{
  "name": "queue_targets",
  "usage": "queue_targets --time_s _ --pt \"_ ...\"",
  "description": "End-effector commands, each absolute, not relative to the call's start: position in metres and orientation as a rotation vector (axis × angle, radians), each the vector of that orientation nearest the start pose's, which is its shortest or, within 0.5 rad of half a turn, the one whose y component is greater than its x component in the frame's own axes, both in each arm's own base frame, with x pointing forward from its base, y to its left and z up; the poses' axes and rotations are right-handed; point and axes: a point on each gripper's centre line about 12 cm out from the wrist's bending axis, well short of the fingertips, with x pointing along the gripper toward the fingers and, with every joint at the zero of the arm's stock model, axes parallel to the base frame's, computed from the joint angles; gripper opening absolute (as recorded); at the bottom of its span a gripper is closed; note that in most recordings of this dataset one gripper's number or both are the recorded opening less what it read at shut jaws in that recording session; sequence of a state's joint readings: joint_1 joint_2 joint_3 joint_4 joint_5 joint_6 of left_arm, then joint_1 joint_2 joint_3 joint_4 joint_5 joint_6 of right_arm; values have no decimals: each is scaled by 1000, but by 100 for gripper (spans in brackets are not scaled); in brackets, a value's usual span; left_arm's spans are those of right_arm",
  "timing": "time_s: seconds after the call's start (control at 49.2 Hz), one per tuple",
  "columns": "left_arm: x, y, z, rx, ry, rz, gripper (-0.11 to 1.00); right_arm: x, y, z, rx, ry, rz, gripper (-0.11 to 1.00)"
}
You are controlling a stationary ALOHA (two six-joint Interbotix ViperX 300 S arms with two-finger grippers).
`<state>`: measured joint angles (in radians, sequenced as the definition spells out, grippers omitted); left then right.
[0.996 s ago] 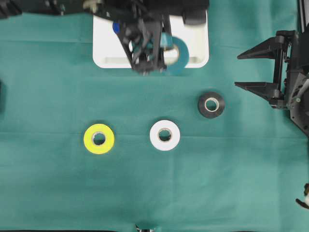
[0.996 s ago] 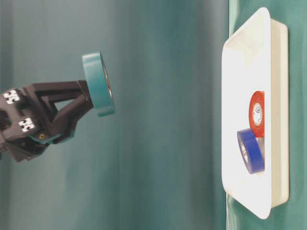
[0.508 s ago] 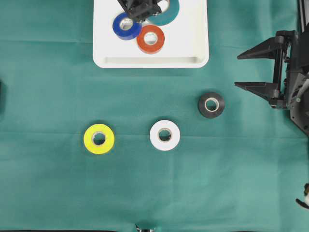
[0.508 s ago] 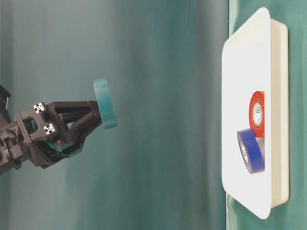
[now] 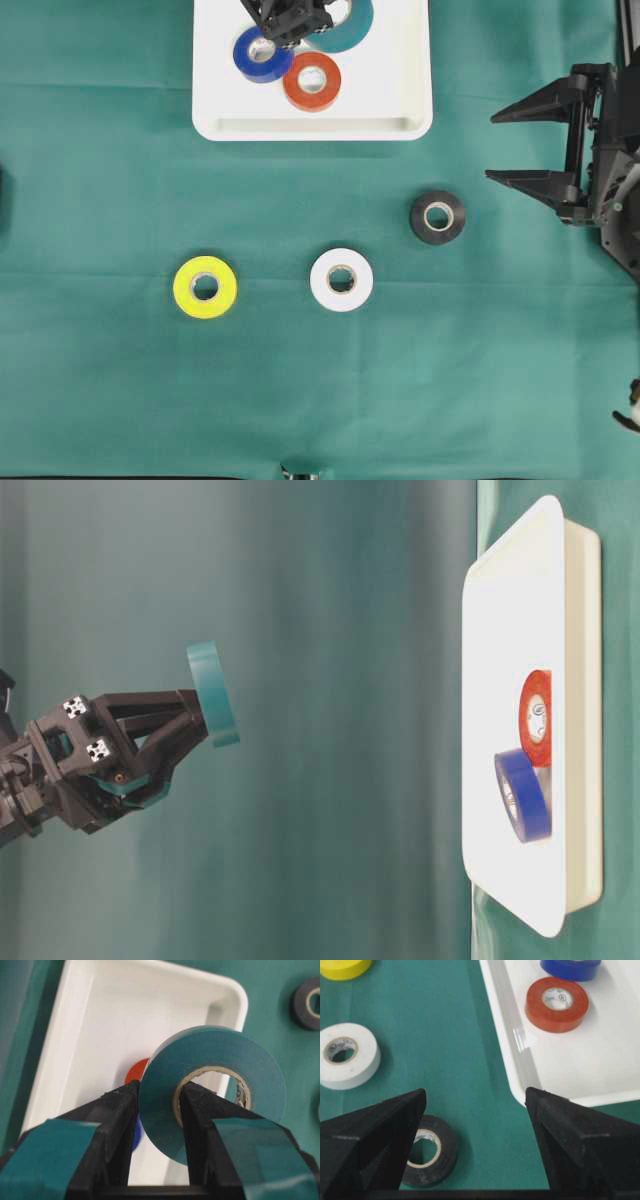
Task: Pick up the tape from a random location and place it into the white case.
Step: 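Lower the teal tape into the tray and open the left gripper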
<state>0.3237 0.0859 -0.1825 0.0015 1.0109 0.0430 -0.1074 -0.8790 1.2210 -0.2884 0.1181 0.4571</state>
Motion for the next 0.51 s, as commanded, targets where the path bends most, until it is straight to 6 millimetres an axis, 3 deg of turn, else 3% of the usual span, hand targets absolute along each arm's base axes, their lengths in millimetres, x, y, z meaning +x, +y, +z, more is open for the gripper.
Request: queue_targets --time_s 0.0,0.203,0.488 --pt "436 143 369 -97 867 281 22 198 -26 219 181 424 -176 84" --pt "447 145 365 -93 866 276 22 198 -26 219 180 425 -175 84" --pt "450 147 363 -93 870 277 22 198 -25 219 179 428 -175 84"
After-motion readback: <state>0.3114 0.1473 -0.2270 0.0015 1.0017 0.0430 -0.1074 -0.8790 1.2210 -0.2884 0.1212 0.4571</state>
